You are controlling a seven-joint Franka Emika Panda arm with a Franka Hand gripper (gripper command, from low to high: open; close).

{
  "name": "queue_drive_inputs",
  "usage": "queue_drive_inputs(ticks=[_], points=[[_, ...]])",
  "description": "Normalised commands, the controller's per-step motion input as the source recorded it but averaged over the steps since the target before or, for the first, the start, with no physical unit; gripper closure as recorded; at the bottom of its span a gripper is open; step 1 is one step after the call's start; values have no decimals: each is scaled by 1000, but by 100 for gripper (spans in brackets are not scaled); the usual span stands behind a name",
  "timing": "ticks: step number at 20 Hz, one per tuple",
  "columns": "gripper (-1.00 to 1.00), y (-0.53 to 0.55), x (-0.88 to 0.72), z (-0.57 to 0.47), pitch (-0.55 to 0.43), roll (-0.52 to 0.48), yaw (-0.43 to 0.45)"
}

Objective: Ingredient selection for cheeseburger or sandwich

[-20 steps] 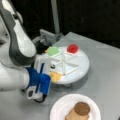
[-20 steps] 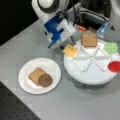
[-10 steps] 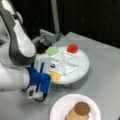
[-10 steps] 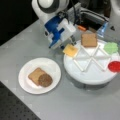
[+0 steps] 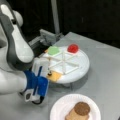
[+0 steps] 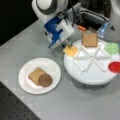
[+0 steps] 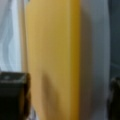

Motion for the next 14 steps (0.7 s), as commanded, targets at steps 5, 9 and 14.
queue_drive_inputs(ticks=[5,9,14], points=[[100,45,259,121,-44,180,103],[100,-8,241,-4,-4,118,48],[100,-90,204,-32,35,111,5]])
